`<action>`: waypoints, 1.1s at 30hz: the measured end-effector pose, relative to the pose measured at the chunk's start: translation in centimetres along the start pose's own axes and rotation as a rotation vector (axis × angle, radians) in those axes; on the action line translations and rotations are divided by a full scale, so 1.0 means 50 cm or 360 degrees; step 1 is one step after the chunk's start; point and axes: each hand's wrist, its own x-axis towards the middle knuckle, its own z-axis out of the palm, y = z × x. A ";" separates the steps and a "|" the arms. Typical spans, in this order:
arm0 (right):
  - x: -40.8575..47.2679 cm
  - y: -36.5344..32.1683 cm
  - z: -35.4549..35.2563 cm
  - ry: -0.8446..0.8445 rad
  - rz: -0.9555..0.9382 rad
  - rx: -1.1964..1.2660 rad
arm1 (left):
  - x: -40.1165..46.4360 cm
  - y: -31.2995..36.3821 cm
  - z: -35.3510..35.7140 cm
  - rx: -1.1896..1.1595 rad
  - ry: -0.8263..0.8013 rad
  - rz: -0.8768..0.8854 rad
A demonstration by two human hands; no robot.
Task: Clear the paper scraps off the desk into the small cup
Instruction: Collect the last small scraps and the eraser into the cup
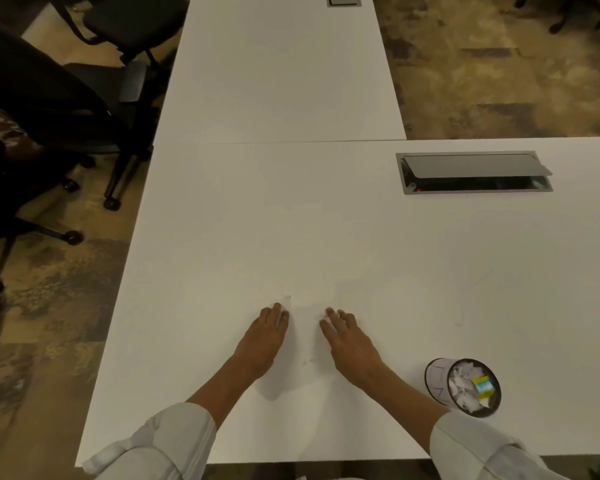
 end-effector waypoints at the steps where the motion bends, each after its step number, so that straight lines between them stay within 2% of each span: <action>1: -0.008 -0.002 0.000 0.0056 -0.0010 -0.0070 | -0.005 0.006 0.000 0.0024 -0.0005 -0.0008; 5: -0.024 0.006 -0.007 0.0163 -0.0076 -0.0228 | -0.030 0.027 -0.009 -0.0066 0.0108 -0.0026; 10: -0.003 0.001 -0.015 0.0057 0.0036 -0.0124 | -0.036 0.020 -0.006 -0.0160 0.0222 -0.0040; 13: 0.013 0.000 -0.023 0.0131 0.0257 0.0275 | -0.024 0.018 -0.005 -0.0263 0.0310 -0.0104; 17: -0.009 0.012 -0.062 0.0496 0.0750 0.1088 | -0.005 0.042 -0.003 -0.0590 0.0385 -0.0270; 21: -0.097 0.039 -0.131 0.0727 0.0903 0.1406 | 0.024 0.134 -0.048 -0.1000 0.0660 -0.0284; 24: -0.198 0.081 -0.179 0.0827 0.0988 0.1455 | 0.034 0.249 -0.113 -0.1326 0.0787 -0.0100; 28: -0.330 0.160 -0.220 0.0867 0.1225 0.1347 | 0.036 0.407 -0.164 -0.1736 0.0691 0.0089; 33: -0.388 0.218 -0.210 0.0827 0.1369 0.1182 | 0.043 0.534 -0.175 -0.1740 0.0473 0.0195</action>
